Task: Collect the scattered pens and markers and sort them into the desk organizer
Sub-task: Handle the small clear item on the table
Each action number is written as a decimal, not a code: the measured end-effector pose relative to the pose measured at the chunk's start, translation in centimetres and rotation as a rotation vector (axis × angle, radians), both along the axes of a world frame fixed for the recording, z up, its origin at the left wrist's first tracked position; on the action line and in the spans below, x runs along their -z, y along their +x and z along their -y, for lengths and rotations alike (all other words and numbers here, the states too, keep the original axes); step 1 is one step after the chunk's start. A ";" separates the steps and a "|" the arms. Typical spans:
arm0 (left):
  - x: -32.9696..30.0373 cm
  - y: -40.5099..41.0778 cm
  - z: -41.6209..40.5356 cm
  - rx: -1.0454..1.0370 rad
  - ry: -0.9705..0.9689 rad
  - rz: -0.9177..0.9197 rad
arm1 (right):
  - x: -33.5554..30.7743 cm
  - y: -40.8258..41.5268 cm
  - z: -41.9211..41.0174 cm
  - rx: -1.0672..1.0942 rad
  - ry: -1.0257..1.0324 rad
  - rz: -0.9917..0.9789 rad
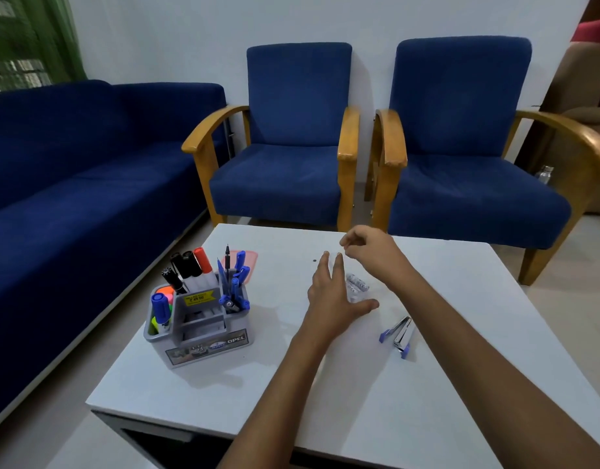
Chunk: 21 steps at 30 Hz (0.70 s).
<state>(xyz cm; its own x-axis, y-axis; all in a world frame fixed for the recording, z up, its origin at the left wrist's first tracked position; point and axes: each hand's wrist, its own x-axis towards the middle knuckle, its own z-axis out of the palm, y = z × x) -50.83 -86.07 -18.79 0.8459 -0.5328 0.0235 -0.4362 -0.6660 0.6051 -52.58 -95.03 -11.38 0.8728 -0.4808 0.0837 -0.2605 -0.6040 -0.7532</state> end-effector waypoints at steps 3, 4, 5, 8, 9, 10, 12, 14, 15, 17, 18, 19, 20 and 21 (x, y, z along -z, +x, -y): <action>0.2 0.6 0.0 -0.006 -0.091 -0.066 | 0.3 -0.5 0.2 -0.062 -0.119 -0.152; 0.3 0.7 -0.1 0.003 -0.141 -0.085 | 0.6 -0.6 0.1 -0.107 -0.199 -0.253; 0.4 0.7 -0.4 0.023 -0.203 -0.104 | 1.0 -0.7 -0.1 -0.160 -0.287 -0.358; 0.5 0.8 -1.6 0.078 -0.410 -0.175 | 1.4 -0.4 -1.0 -0.178 -0.376 -0.459; 0.4 1.0 -1.8 0.069 -0.431 -0.182 | 1.4 -0.1 -1.0 -0.133 -0.351 -0.422; 0.3 1.3 -1.9 0.047 -0.431 -0.184 | 1.2 0.1 -0.9 -0.094 -0.333 -0.358; 0.1 2.0 -2.1 0.006 -0.398 -0.182 | 1.0 -0.2 -0.6 -0.064 -0.280 -0.168; 0.6 2.4 -2.6 -0.002 -0.422 -0.199 | 1.0 -1.0 -0.4 -0.142 -0.263 -0.121; 0.9 2.4 -2.7 -0.009 -0.433 -0.208 | 1.2 -1.5 -0.2 -0.189 -0.278 -0.149; 1.4 2.4 -3.0 -0.051 -0.395 -0.206 | 1.8 -1.9 -0.1 -0.239 -0.272 -0.186; 1.7 2.3 -3.0 -0.062 -0.380 -0.204 | 2.2 -1.9 0.1 -0.230 -0.259 -0.166; 1.9 2.0 -3.1 -0.060 -0.383 -0.205 | 2.6 -1.8 0.4 -0.205 -0.258 -0.125; 2.0 1.7 -3.2 -0.055 -0.401 -0.197 | 2.9 -1.8 0.8 -0.175 -0.268 -0.085; 2.1 1.4 -3.5 -0.060 -0.413 -0.165 | 3.2 -1.9 1.0 -0.160 -0.277 -0.062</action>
